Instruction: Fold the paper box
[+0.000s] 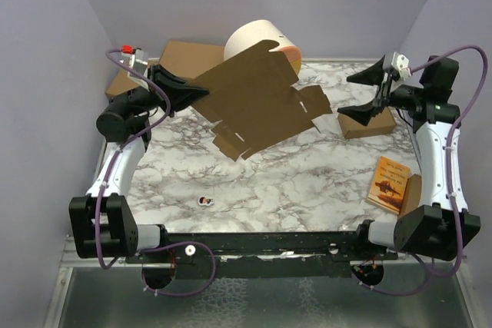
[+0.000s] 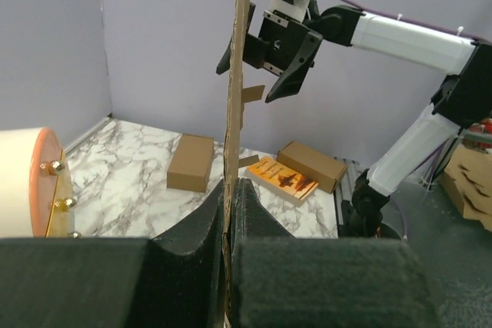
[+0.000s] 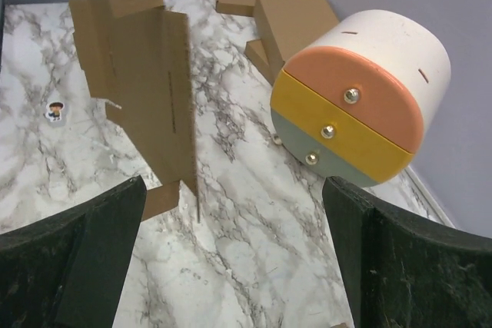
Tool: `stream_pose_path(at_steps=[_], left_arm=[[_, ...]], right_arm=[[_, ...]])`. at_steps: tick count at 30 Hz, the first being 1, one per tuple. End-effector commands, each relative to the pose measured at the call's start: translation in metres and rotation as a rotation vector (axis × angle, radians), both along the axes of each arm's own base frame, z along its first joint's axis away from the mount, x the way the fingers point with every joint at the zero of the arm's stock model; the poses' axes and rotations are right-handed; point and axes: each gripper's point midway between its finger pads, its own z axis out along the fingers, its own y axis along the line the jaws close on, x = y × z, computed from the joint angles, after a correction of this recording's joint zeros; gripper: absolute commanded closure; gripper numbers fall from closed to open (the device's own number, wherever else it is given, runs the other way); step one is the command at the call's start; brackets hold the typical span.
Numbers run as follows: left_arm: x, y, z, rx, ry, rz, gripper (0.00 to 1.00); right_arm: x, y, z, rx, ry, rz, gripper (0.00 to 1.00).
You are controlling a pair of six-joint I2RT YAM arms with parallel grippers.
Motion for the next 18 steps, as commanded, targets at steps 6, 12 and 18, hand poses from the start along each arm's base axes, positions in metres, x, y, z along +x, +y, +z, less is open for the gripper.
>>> stream_pose_path(at_steps=[6,12,18], left_arm=[[0.014,-0.020,-0.042,0.205,0.015,0.068,1.00],[0.014,-0.029,-0.052,0.302,-0.032,0.078,1.00],[0.006,-0.040,-0.053,0.310,-0.059,0.020,1.00]], right_arm=[[-0.032,0.068,0.022,0.011,-0.118,0.313,0.00],[-0.035,0.114,0.029,-0.033,-0.079,0.372,0.01],[-0.034,0.126,0.033,0.010,0.005,0.406,0.12]])
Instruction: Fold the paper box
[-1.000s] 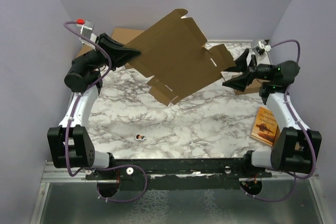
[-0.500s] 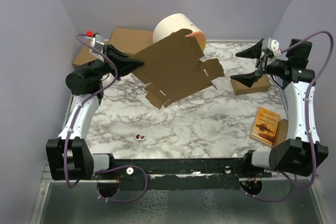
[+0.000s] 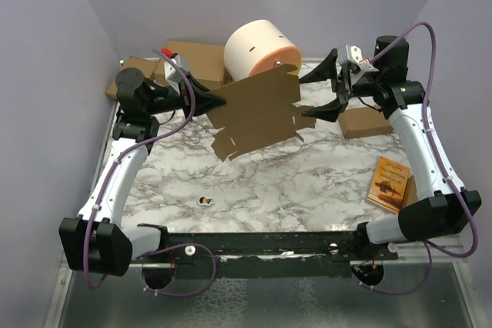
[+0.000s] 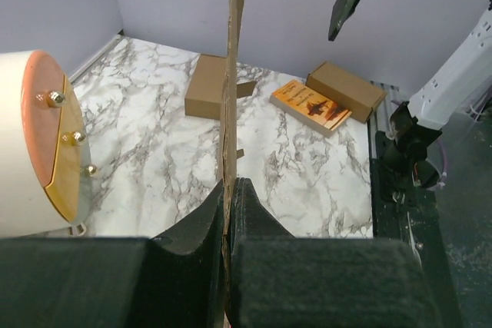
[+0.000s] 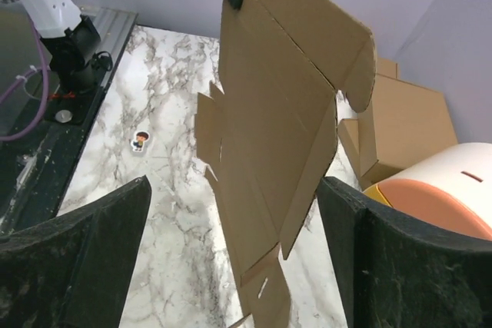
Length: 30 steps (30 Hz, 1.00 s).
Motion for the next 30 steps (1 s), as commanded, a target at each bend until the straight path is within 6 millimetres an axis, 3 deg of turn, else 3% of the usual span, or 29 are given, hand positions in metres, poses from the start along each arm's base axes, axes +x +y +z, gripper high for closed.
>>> stream_pose_path(at_steps=[1,4,10,14,22,30], left_arm=[[-0.009,-0.007,0.002,0.034,-0.064,-0.041,1.00],[-0.012,-0.009,0.004,0.035,-0.075,-0.051,1.00],[-0.011,-0.013,0.004,0.038,-0.079,-0.068,1.00],[-0.012,-0.012,0.005,0.044,-0.086,-0.069,1.00],[-0.012,-0.012,0.002,0.047,-0.088,-0.062,1.00],[-0.014,-0.021,0.004,0.026,-0.083,-0.095,1.00]], right_arm=[[0.009,0.010,0.010,0.009,0.059,-0.008,0.13],[0.019,0.010,0.009,0.001,0.069,-0.046,0.14],[0.017,0.022,0.002,0.001,0.112,-0.023,0.15],[0.040,0.014,0.006,-0.038,0.093,-0.182,0.13],[0.060,-0.008,0.012,-0.078,0.048,-0.378,0.10],[0.020,0.017,0.003,-0.013,0.153,-0.097,0.19]])
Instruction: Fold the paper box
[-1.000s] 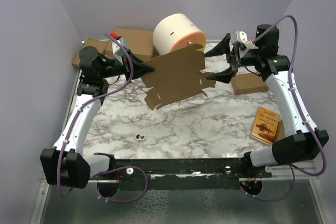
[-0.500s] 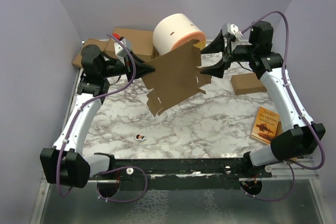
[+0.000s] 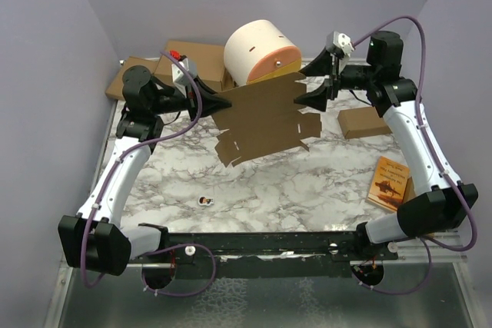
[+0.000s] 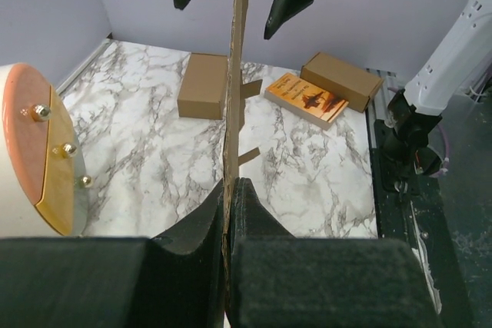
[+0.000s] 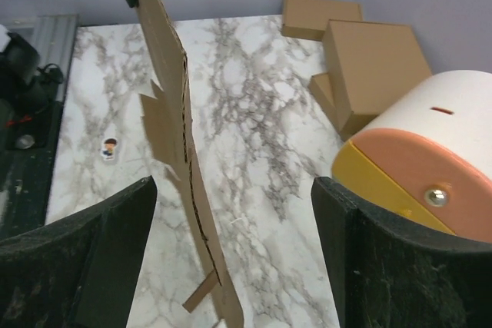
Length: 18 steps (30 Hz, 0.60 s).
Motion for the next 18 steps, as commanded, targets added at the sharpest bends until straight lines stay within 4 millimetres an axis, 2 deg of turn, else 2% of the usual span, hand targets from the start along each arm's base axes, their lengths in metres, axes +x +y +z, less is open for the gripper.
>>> stream_pose_path(at_steps=[1,6,11,14,15,16,18], left_arm=[[-0.006,-0.007,0.011,-0.013,-0.042,-0.045,1.00],[-0.006,-0.012,0.014,-0.014,-0.046,-0.060,1.00],[-0.005,-0.015,0.016,-0.015,-0.050,-0.070,1.00],[-0.005,-0.016,0.018,-0.016,-0.054,-0.073,1.00],[-0.005,-0.016,0.018,-0.015,-0.059,-0.072,1.00],[-0.005,-0.016,0.018,-0.015,-0.062,-0.068,1.00],[-0.004,-0.014,0.016,-0.009,-0.074,-0.045,1.00]], right_arm=[[-0.028,0.013,0.008,0.057,0.032,0.148,0.21],[-0.036,0.019,0.008,0.067,0.042,0.202,0.35],[-0.043,0.025,0.005,0.072,0.052,0.243,0.56],[-0.045,0.026,0.005,0.073,0.054,0.251,0.81],[-0.045,0.026,0.005,0.071,0.051,0.247,0.93],[-0.045,0.025,0.006,0.068,0.045,0.238,0.98],[-0.047,0.024,0.009,0.067,0.031,0.235,0.99]])
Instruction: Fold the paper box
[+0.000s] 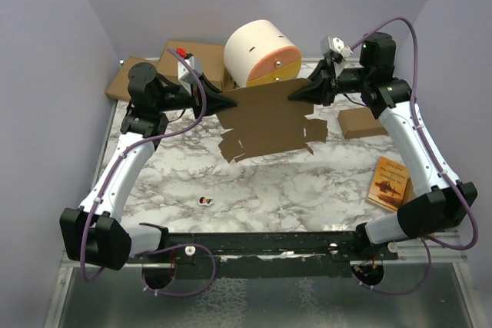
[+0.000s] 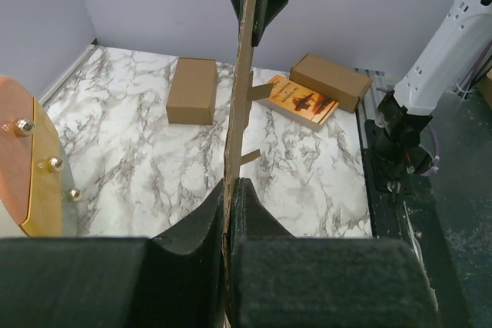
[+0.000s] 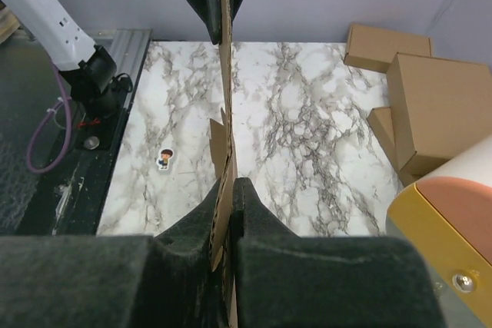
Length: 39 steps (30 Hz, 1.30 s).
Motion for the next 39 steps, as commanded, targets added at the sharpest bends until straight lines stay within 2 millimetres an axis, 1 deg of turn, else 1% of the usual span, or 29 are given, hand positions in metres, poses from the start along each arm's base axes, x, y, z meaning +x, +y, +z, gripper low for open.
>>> stream_pose_path(at_steps=[1,3,4,6,8,9,10,12,15,16,17,18,19,20,21,22,25,27,30,32,35,36,39], left_arm=[[-0.001,0.002,0.013,-0.003,-0.085,0.030,1.00],[0.006,0.009,0.011,-0.006,-0.100,0.104,1.00],[0.007,0.014,0.014,-0.015,-0.116,0.148,0.99],[0.016,0.031,0.018,-0.042,-0.117,0.253,0.87],[0.019,0.051,0.022,-0.086,-0.102,0.328,0.70],[0.018,0.061,0.027,-0.119,-0.115,0.354,0.63],[0.019,0.072,0.021,-0.142,-0.100,0.381,0.59],[0.016,0.089,0.018,-0.195,-0.067,0.419,0.53],[0.019,0.106,0.001,-0.250,0.010,0.483,0.50],[0.026,0.113,-0.007,-0.263,0.056,0.521,0.53],[0.035,0.120,-0.018,-0.271,0.106,0.565,0.61],[0.044,0.128,-0.028,-0.277,0.146,0.600,0.66],[0.050,0.131,-0.035,-0.280,0.172,0.615,0.67],[0.055,0.132,-0.040,-0.277,0.181,0.611,0.68],[0.056,0.129,-0.041,-0.272,0.170,0.581,0.68],[0.055,0.122,-0.039,-0.277,0.151,0.533,0.68],[0.045,0.092,-0.030,-0.290,0.088,0.386,0.66],[0.041,0.075,-0.027,-0.275,0.045,0.326,0.65],[0.025,0.055,-0.022,-0.283,-0.028,0.228,0.63],[0.010,0.045,-0.020,-0.288,-0.056,0.145,0.63],[-0.007,0.038,-0.022,-0.309,-0.071,0.068,0.60],[-0.010,0.036,-0.023,-0.314,-0.074,0.051,0.60],[-0.010,0.033,-0.025,-0.317,-0.054,0.030,0.60]], right_arm=[[-0.011,0.001,0.006,0.012,-0.030,0.030,0.99],[-0.014,0.000,0.011,0.016,-0.039,0.031,0.99],[-0.014,-0.001,0.014,0.017,-0.038,0.022,0.99],[-0.013,-0.006,0.024,0.024,-0.042,0.005,0.99],[-0.011,-0.014,0.035,0.034,-0.037,-0.013,0.99],[-0.009,-0.018,0.039,0.040,-0.026,-0.016,0.99],[-0.008,-0.021,0.043,0.045,-0.023,-0.020,0.99],[-0.005,-0.025,0.049,0.047,-0.017,-0.031,0.99],[-0.003,-0.028,0.056,0.048,-0.014,-0.039,0.99],[-0.003,-0.029,0.059,0.048,-0.013,-0.039,0.99],[-0.003,-0.029,0.061,0.049,-0.009,-0.037,0.99],[-0.005,-0.029,0.063,0.052,-0.008,-0.032,0.99],[-0.007,-0.028,0.065,0.056,-0.003,-0.024,0.99],[-0.008,-0.028,0.067,0.059,0.004,-0.015,0.99],[-0.010,-0.028,0.069,0.063,0.011,-0.003,0.99],[-0.012,-0.028,0.071,0.066,0.018,0.008,0.99],[-0.017,-0.027,0.074,0.075,0.045,0.048,0.99],[-0.019,-0.027,0.075,0.078,0.055,0.066,0.99],[-0.021,-0.027,0.077,0.079,0.054,0.073,0.99],[-0.023,-0.027,0.079,0.080,0.052,0.080,0.99],[-0.024,-0.027,0.080,0.080,0.055,0.092,0.99],[-0.025,-0.027,0.080,0.080,0.057,0.096,0.99],[-0.025,-0.027,0.080,0.080,0.063,0.101,0.99]])
